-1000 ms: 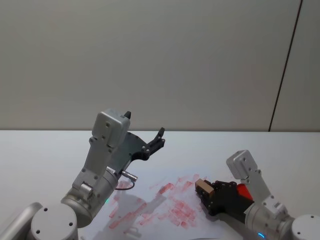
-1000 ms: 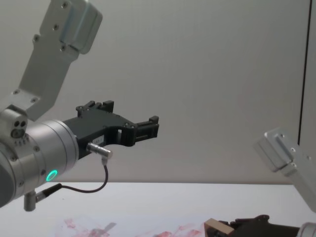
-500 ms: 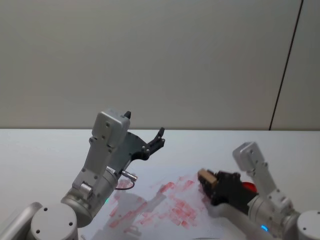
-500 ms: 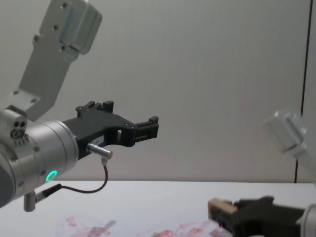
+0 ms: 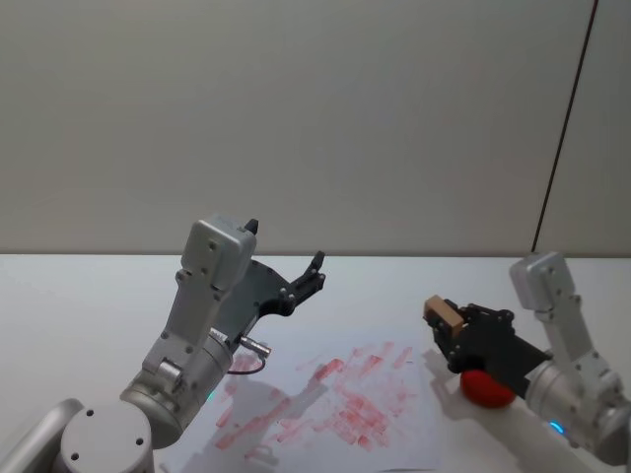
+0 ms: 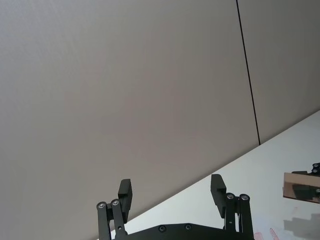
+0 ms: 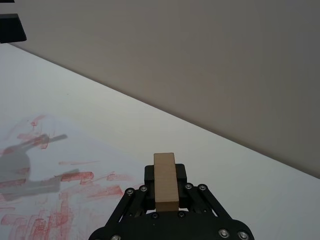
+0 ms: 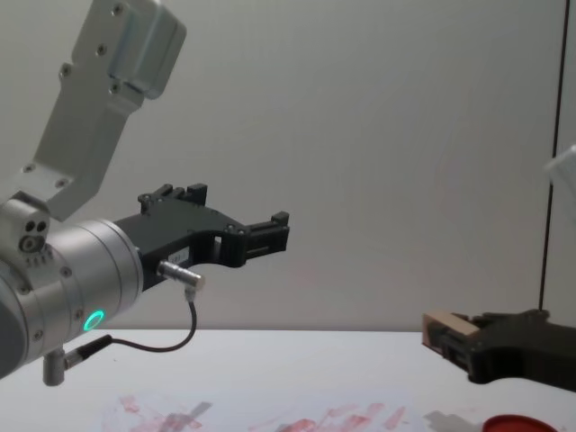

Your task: Use the one hand to pick up the stamp and affix it onto the A4 paper.

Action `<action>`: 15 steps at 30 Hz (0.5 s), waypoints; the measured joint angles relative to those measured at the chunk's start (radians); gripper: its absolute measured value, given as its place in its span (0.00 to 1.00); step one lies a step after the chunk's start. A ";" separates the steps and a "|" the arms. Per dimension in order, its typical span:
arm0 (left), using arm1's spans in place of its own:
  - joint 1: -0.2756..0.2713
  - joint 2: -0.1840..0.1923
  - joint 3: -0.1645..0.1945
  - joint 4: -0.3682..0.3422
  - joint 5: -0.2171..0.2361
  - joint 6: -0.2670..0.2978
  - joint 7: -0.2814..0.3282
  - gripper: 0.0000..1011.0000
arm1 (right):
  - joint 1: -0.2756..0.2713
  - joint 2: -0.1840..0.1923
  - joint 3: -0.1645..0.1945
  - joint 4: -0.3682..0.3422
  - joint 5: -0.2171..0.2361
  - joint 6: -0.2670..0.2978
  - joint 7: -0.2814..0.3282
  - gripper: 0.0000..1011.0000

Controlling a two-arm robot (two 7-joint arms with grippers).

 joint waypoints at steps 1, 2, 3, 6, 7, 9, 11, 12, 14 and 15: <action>0.000 0.000 0.000 0.000 0.000 0.000 0.000 0.99 | -0.003 0.004 0.003 -0.004 0.002 0.001 -0.001 0.22; 0.000 0.000 0.000 0.000 0.000 0.000 0.000 0.99 | -0.008 0.010 0.006 -0.009 0.005 0.003 -0.003 0.22; 0.000 0.000 0.000 0.000 0.000 0.000 0.000 0.99 | -0.012 0.012 0.008 -0.011 0.006 0.004 -0.004 0.22; 0.000 0.000 0.000 0.000 0.000 0.000 0.000 0.99 | -0.022 0.023 0.013 -0.018 0.009 0.009 -0.007 0.22; 0.000 0.000 0.000 0.000 0.000 0.000 0.000 0.99 | -0.025 0.025 0.014 -0.019 0.010 0.010 -0.008 0.22; 0.000 0.000 0.000 0.000 0.000 0.000 0.000 0.99 | -0.032 0.032 0.018 -0.022 0.011 0.014 -0.011 0.22; 0.000 0.000 0.000 0.000 0.000 0.000 0.000 0.99 | -0.037 0.036 0.019 -0.022 0.011 0.017 -0.013 0.22; 0.000 0.000 0.000 0.000 0.000 0.000 0.000 0.99 | -0.041 0.040 0.021 -0.022 0.011 0.019 -0.015 0.22; 0.000 0.000 0.000 0.000 0.000 0.000 0.000 0.99 | -0.045 0.043 0.022 -0.022 0.011 0.020 -0.017 0.22; 0.000 0.000 0.000 0.000 0.000 0.000 0.000 0.99 | -0.049 0.046 0.023 -0.021 0.011 0.022 -0.019 0.22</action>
